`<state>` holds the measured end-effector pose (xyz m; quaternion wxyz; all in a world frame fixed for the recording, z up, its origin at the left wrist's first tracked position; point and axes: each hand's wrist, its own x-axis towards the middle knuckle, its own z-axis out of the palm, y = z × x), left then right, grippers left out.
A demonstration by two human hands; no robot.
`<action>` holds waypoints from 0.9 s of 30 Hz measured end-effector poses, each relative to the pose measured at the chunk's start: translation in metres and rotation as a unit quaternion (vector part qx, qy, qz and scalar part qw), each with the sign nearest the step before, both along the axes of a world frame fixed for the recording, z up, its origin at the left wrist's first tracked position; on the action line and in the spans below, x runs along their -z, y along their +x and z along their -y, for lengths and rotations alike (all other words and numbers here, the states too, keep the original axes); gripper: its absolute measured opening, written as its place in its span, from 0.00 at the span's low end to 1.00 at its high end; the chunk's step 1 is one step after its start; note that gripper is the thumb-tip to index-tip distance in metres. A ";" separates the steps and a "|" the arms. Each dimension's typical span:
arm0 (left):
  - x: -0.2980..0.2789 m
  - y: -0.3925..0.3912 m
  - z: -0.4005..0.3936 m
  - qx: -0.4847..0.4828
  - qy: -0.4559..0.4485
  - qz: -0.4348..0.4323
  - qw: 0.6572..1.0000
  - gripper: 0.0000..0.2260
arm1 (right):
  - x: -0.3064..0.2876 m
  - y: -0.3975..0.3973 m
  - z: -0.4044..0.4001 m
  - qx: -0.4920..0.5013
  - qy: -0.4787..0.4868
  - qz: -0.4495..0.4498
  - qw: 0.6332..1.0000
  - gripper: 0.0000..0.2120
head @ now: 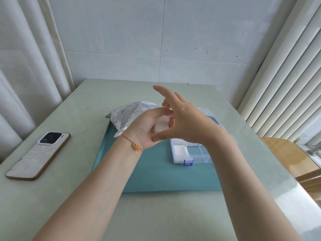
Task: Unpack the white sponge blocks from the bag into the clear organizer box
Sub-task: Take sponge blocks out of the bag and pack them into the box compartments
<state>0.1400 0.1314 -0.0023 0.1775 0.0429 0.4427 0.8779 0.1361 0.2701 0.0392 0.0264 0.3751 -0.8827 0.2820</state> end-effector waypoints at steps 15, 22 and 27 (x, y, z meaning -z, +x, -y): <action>-0.001 0.001 -0.003 -0.014 0.035 0.049 0.998 0.20 | 0.002 0.000 -0.001 -0.014 0.003 0.060 0.998 0.51; -0.013 0.011 -0.007 -0.065 0.025 0.089 0.994 0.29 | 0.003 0.001 -0.002 -0.010 0.020 0.047 0.999 0.56; -0.019 0.016 -0.008 -0.046 -0.011 0.056 0.997 0.29 | 0.002 0.000 0.000 -0.015 0.006 0.030 0.999 0.49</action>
